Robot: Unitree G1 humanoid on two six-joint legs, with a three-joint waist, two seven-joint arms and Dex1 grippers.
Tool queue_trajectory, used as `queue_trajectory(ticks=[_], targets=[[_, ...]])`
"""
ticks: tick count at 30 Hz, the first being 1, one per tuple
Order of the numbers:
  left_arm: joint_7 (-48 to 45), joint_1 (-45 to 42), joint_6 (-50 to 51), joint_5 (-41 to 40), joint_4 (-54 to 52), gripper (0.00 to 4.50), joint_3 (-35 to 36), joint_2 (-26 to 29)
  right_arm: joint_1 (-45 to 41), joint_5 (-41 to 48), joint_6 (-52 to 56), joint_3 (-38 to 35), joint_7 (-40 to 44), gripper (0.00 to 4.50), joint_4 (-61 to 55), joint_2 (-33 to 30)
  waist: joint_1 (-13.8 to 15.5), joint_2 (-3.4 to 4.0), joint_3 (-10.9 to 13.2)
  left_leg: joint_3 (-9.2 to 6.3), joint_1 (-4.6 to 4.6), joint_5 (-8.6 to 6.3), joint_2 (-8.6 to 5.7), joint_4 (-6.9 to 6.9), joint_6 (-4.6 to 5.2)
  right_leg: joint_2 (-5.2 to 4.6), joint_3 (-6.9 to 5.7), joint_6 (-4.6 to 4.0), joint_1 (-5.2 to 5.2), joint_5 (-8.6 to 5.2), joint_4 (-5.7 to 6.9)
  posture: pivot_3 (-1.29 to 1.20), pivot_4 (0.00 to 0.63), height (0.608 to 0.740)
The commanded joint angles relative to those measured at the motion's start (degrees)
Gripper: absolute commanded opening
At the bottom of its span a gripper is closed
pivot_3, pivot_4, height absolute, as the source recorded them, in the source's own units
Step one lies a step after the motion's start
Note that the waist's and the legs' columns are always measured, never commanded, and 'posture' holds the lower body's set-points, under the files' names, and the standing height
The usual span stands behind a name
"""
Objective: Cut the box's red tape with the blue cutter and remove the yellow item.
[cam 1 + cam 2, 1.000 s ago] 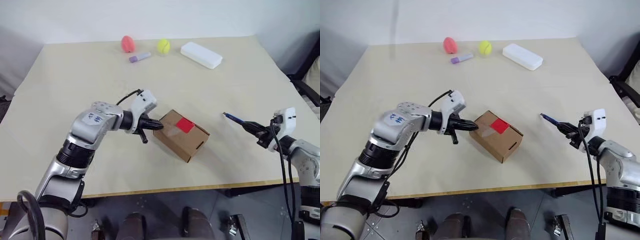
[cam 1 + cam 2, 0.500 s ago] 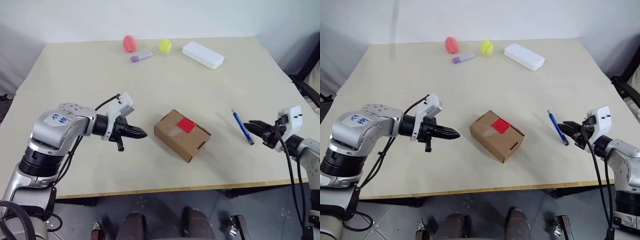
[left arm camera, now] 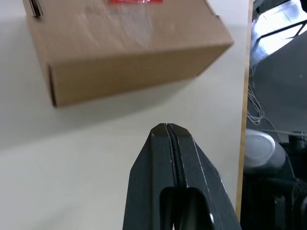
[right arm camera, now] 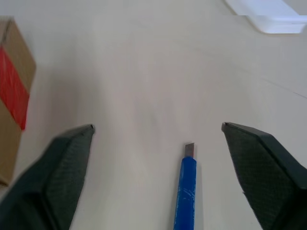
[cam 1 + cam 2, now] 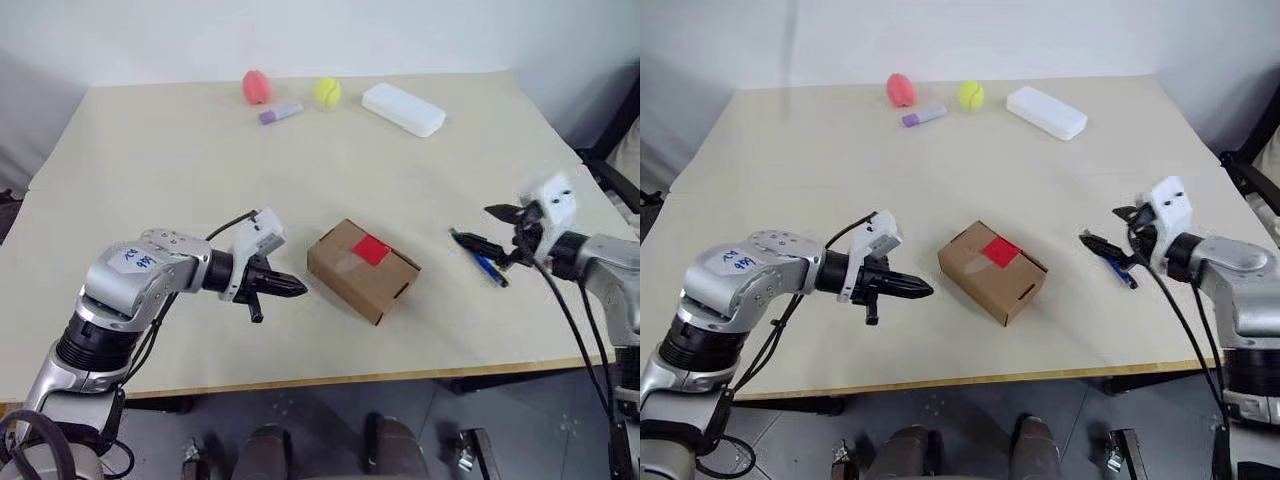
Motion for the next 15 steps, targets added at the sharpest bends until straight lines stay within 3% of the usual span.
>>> queue_trajectory(ticks=[1, 4, 8, 14, 15], targets=[[1.98, 1.16, -0.32, -0.39, -2.38, 0.00, -1.46, -2.05, -6.54, -5.21, -2.22, 6.79, 2.20, 4.46, 5.29, 1.39, -0.16, 0.00, 0.00, 0.02, 0.01, 0.00, -0.01, 0.00, 0.00, 0.00, 0.04, 0.02, 0.00, 0.01, 0.00, 0.00, 0.150, 0.740], [5.36, 1.60, -1.39, 1.19, -1.34, 0.00, -2.07, -5.14, -10.43, -9.37, -3.77, 13.32, 5.60, 3.56, 10.31, 3.20, -0.14, 0.00, 0.00, 0.00, 0.01, 0.00, 0.01, -0.01, 0.00, 0.02, 0.03, 0.02, -0.03, 0.01, 0.02, 0.00, 0.150, 0.740], [10.79, 1.74, -3.06, 3.63, 0.96, 0.00, -1.21, -9.08, -15.18, -10.33, -3.97, 16.43, 8.08, 2.10, 13.50, 7.57, -0.16, -0.01, 0.00, 0.00, -0.03, 0.00, 0.00, -0.01, 0.00, 0.02, 0.01, 0.05, -0.03, 0.03, -0.03, 0.00, 0.150, 0.740], [15.61, 2.90, -5.58, 7.02, 2.74, 0.00, -1.03, -10.39, -15.01, -8.09, -0.32, 19.15, 14.27, 0.06, 6.33, 9.86, -0.14, 0.00, 0.00, -0.02, -0.03, -0.01, 0.00, -0.01, -0.01, 0.02, -0.01, 0.07, -0.03, 0.04, -0.02, 0.00, 0.150, 0.740], [16.54, 2.82, -6.18, 7.44, 3.34, 0.00, -0.52, -11.03, -15.20, -8.25, 0.92, 19.56, 14.16, 0.02, 5.25, 10.41, -0.14, 0.00, 0.00, -0.03, -0.03, -0.01, 0.01, -0.01, -0.01, 0.02, -0.02, 0.07, -0.03, 0.04, 0.00, 0.00, 0.150, 0.740]])
